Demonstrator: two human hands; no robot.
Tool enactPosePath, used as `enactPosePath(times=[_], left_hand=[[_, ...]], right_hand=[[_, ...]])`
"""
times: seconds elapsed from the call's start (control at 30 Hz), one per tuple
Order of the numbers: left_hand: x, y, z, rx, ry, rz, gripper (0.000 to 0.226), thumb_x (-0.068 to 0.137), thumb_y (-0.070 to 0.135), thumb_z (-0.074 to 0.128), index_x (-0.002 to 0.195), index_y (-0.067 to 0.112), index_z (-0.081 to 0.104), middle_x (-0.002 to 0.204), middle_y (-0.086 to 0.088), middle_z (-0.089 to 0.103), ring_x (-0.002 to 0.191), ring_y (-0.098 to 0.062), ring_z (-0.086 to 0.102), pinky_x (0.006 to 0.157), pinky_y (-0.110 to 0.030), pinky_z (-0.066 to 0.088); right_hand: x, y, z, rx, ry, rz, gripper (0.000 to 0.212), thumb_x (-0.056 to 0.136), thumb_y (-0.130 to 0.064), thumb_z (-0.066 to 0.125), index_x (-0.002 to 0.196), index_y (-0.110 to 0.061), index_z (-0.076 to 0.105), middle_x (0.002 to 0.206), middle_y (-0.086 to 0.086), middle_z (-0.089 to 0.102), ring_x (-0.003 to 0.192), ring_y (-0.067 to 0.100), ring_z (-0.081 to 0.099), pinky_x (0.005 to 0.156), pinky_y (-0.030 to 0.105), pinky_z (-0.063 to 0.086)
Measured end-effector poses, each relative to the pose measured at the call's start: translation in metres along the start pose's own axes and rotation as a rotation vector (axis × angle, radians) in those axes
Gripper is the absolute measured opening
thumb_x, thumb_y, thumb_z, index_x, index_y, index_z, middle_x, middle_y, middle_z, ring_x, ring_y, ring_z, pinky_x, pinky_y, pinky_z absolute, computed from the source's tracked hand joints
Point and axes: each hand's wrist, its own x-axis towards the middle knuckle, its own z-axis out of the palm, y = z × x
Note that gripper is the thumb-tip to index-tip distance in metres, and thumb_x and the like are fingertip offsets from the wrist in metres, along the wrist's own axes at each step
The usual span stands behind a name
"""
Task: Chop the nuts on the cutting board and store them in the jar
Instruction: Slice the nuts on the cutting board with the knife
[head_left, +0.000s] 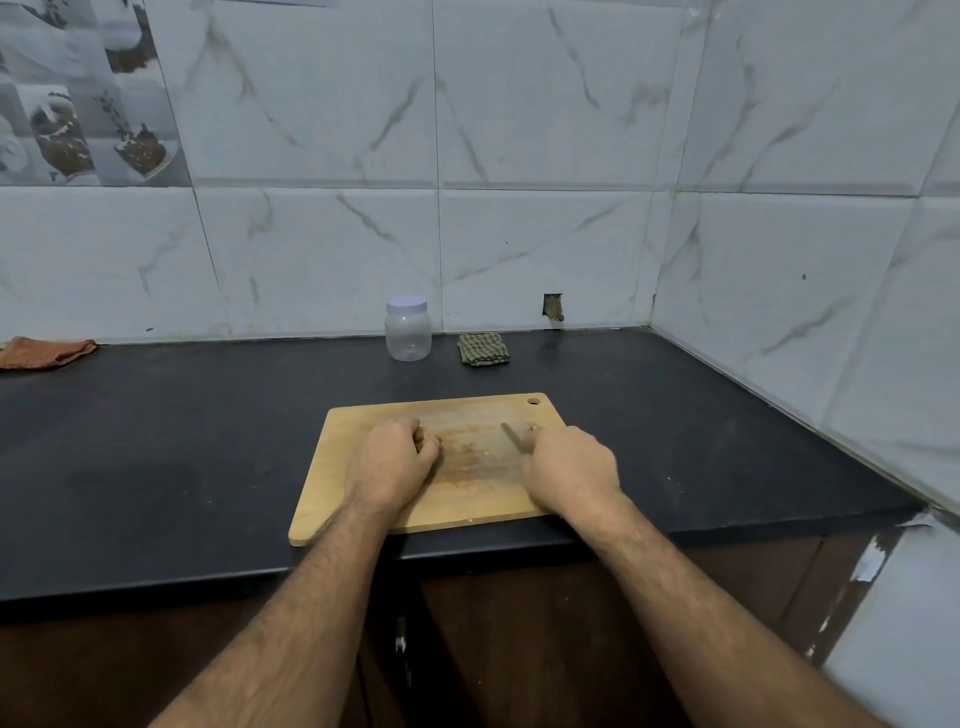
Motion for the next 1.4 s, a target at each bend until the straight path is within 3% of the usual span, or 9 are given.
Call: enactPosePath(times=[0.1,0.17,0.53,0.67,0.77,0.97,1.1,1.2,1.4], left_hand=[[0.0,0.0,0.0,-0.006,-0.002,-0.001,0.029,0.092,0.038,0.055,0.068,0.024,0.047,0.067,0.007,0.056,0.061,-0.008,0.048,0.048,-0.028,0.027],[0.0,0.0,0.001,-0.012,0.001,0.0,0.029,0.092,0.038,0.056,0.068,0.023,0.047,0.067,0.007,0.056,0.061,-0.009,0.049,0.048,-0.028,0.028],[-0.001,-0.002,0.003,-0.007,0.01,0.006,0.028,0.092,0.041,0.055,0.071,0.023,0.049,0.07,0.007,0.057,0.066,-0.013,0.052,0.054,-0.031,0.034],[0.001,-0.001,0.002,-0.002,0.005,0.004,0.025,0.093,0.041,0.053,0.081,0.021,0.058,0.075,0.007,0.06,0.072,-0.013,0.055,0.06,-0.032,0.045],[0.0,-0.001,0.001,-0.005,-0.003,0.005,0.024,0.093,0.041,0.054,0.081,0.02,0.057,0.077,0.007,0.061,0.072,-0.013,0.054,0.06,-0.031,0.042],[-0.001,-0.001,0.0,-0.01,-0.002,0.002,0.026,0.092,0.04,0.054,0.076,0.02,0.055,0.071,0.006,0.06,0.068,-0.015,0.055,0.059,-0.034,0.046],[-0.002,0.0,0.0,-0.012,0.002,0.007,0.027,0.092,0.039,0.054,0.072,0.021,0.051,0.069,0.006,0.058,0.066,-0.013,0.053,0.055,-0.032,0.038],[-0.002,0.001,-0.002,-0.01,-0.002,0.004,0.027,0.092,0.038,0.055,0.071,0.021,0.05,0.068,0.006,0.057,0.065,-0.013,0.051,0.053,-0.031,0.034],[-0.002,0.001,-0.003,-0.014,-0.01,0.013,0.029,0.091,0.038,0.056,0.069,0.021,0.047,0.068,0.006,0.056,0.066,-0.015,0.051,0.054,-0.032,0.033]], right_hand=[[-0.014,-0.015,0.008,-0.004,-0.021,-0.119,0.027,0.095,-0.023,0.047,0.112,-0.022,0.068,0.1,0.0,0.066,0.086,0.022,0.057,0.068,0.031,0.044],[-0.018,-0.019,0.014,-0.032,-0.011,-0.145,0.029,0.096,-0.025,0.046,0.115,-0.025,0.068,0.099,0.0,0.067,0.089,0.022,0.059,0.067,0.032,0.044],[0.001,0.022,-0.001,-0.009,-0.025,0.078,0.035,0.095,-0.026,0.042,0.121,-0.029,0.066,0.107,0.002,0.067,0.096,0.025,0.063,0.071,0.032,0.044],[-0.014,0.003,0.003,0.052,-0.074,-0.063,0.035,0.094,-0.03,0.046,0.122,-0.031,0.066,0.109,-0.002,0.066,0.098,0.022,0.062,0.078,0.035,0.049],[-0.023,-0.004,0.004,0.072,-0.089,-0.127,0.036,0.094,-0.026,0.045,0.123,-0.032,0.066,0.105,-0.004,0.067,0.096,0.02,0.061,0.077,0.035,0.049],[-0.016,0.012,-0.003,0.038,-0.027,0.064,0.026,0.094,-0.023,0.047,0.111,-0.021,0.067,0.099,0.001,0.064,0.084,0.022,0.054,0.07,0.031,0.042],[-0.012,0.007,-0.001,0.074,-0.045,0.037,0.03,0.093,-0.024,0.048,0.116,-0.026,0.067,0.109,0.0,0.066,0.096,0.023,0.061,0.072,0.032,0.043],[-0.01,-0.003,0.004,0.114,-0.091,-0.034,0.035,0.091,-0.023,0.047,0.119,-0.029,0.067,0.105,-0.003,0.064,0.088,0.021,0.056,0.071,0.033,0.045],[0.0,0.012,-0.002,0.076,-0.048,0.08,0.035,0.097,-0.025,0.042,0.125,-0.03,0.064,0.112,0.002,0.066,0.101,0.024,0.061,0.074,0.033,0.044]])
